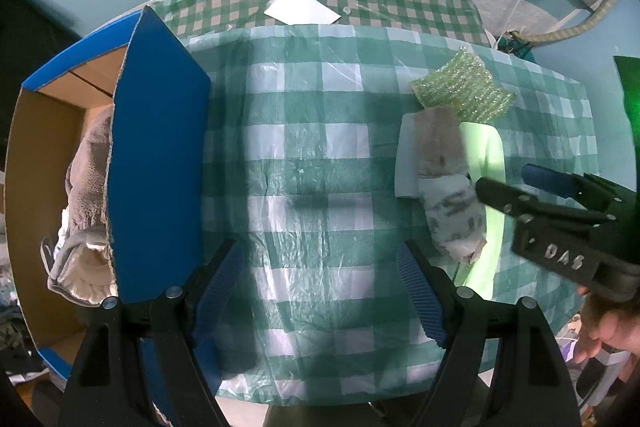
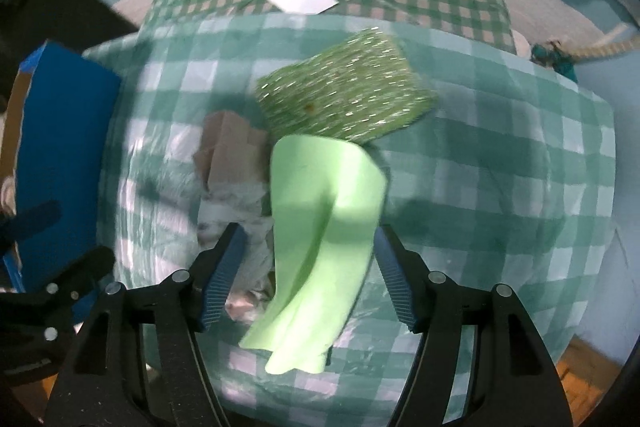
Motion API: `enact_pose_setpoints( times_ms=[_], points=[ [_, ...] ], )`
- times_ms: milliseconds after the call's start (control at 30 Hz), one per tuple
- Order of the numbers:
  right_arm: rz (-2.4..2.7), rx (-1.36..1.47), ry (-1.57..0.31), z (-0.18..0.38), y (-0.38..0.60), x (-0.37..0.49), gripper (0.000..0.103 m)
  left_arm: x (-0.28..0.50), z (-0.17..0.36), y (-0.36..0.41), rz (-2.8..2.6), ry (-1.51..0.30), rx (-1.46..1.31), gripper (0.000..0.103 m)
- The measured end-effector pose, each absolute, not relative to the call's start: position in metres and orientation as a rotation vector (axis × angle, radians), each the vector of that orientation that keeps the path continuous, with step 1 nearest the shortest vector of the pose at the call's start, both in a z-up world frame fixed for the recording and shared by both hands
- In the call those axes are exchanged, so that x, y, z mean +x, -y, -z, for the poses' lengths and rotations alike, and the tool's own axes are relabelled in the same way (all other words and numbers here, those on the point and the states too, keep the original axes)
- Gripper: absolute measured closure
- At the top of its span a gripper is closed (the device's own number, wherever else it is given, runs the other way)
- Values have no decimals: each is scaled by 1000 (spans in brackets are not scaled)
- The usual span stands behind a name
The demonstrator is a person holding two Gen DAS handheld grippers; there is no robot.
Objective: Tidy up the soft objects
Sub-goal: 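Grasp the tan-and-grey cloth bundle with the left gripper while the right grasps the light green foam sheet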
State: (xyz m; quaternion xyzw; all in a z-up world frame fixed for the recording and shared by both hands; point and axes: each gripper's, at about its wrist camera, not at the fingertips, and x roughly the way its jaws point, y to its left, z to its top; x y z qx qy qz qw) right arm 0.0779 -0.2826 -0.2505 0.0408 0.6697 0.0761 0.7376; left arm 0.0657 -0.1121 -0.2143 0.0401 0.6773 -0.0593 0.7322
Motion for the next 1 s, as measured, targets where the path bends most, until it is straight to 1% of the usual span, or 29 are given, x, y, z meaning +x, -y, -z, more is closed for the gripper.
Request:
enact_pose_setpoints(
  times_ms=[233, 433, 600, 667, 733, 767, 800, 833, 867, 900, 1000],
  points=[
    [-133, 107, -1482, 255, 291, 80, 37, 67, 219, 119, 145, -1503, 109, 22],
    [-126, 99, -1506, 271, 289, 85, 37, 69, 218, 126, 153, -1504, 122, 22],
    [-137, 28, -1527, 283, 281, 83, 37, 71, 216, 130, 157, -1501, 117, 22],
    [-138, -6, -1541, 287, 277, 79, 40, 72, 215, 133, 160, -1499, 114, 22],
    [-132, -62, -1524, 287, 274, 76, 48, 73, 214, 135, 164, -1497, 112, 22],
    [-127, -97, -1518, 287, 272, 73, 56, 73, 213, 137, 166, -1495, 111, 22],
    [-131, -115, -1513, 286, 272, 72, 66, 73, 213, 137, 168, -1495, 111, 22],
    [-135, -118, -1512, 285, 273, 70, 79, 74, 213, 139, 172, -1494, 113, 22],
    [-137, -120, -1515, 284, 275, 69, 85, 74, 213, 141, 175, -1494, 115, 22],
    [-139, -118, -1522, 284, 278, 69, 89, 75, 214, 142, 177, -1495, 118, 22],
    [-126, -106, -1534, 285, 292, 66, 91, 75, 215, 147, 187, -1496, 128, 22]
  ],
)
